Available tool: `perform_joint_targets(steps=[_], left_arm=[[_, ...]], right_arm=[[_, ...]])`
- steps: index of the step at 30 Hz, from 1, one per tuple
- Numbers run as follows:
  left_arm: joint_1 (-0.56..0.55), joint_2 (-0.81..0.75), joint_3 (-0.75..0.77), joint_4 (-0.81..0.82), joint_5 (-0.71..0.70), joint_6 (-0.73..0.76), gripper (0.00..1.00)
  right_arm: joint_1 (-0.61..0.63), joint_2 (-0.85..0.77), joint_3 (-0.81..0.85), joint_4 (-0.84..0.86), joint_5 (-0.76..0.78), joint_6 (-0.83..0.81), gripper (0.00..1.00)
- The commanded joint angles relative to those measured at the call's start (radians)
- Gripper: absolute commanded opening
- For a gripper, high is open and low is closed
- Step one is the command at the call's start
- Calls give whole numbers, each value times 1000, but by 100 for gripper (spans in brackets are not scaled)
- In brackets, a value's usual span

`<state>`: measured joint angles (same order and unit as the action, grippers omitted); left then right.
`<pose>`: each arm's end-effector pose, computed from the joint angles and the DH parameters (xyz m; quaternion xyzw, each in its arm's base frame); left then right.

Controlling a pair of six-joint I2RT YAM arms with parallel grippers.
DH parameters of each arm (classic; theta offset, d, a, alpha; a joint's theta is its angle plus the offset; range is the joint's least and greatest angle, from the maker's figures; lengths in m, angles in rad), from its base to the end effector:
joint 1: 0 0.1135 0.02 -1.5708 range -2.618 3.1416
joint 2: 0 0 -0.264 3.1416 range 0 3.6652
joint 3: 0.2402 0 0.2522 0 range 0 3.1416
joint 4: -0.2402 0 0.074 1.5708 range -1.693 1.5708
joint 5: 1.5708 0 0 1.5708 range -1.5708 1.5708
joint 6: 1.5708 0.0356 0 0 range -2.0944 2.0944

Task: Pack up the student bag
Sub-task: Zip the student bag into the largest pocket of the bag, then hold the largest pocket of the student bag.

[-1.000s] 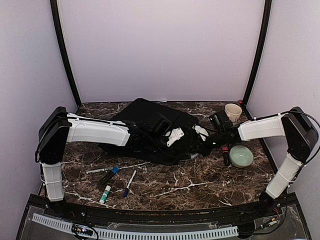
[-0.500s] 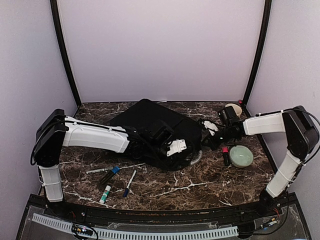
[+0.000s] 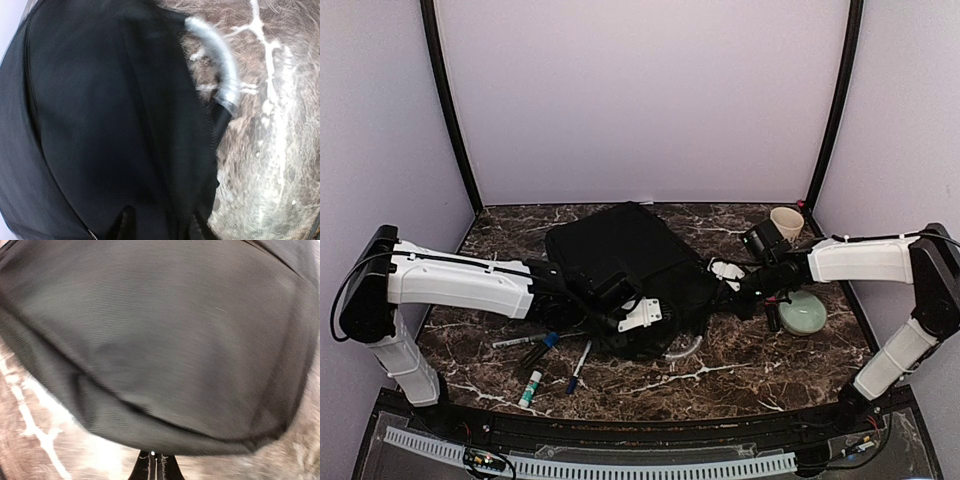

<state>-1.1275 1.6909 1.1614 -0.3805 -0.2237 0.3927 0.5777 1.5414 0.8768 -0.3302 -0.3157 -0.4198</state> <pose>0.1616 -0.3219 0.2178 0.6214 0.7062 -0.0173 0.3388 0.2460 0.1735 0.1831 -0.4921 0.8102 0.1724 0.2677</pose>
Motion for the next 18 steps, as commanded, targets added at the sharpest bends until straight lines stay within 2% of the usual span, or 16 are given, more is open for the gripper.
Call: perform_joint_targets(steps=[1,4,5,10,14,18], left_arm=[[-22,-117,-15,-125,-95,-100,42],[-60,-156,-8,-44,-77,-119,65],[-69,-153,0,-13,-76,-124,66],[-75,-72,63,108,-78,-149,66],[-74,-5,76,227,-22,-127,65],[-72,90,139,267,-43,-101,64]], right_arm=[[103,-40,40,-83,-61,-8,0],[122,-34,44,-72,-76,-10,0],[122,-30,42,-68,-82,-9,0],[122,-26,35,-70,-127,-10,0],[122,-23,32,-69,-137,-10,0],[122,-22,29,-69,-142,-9,0]])
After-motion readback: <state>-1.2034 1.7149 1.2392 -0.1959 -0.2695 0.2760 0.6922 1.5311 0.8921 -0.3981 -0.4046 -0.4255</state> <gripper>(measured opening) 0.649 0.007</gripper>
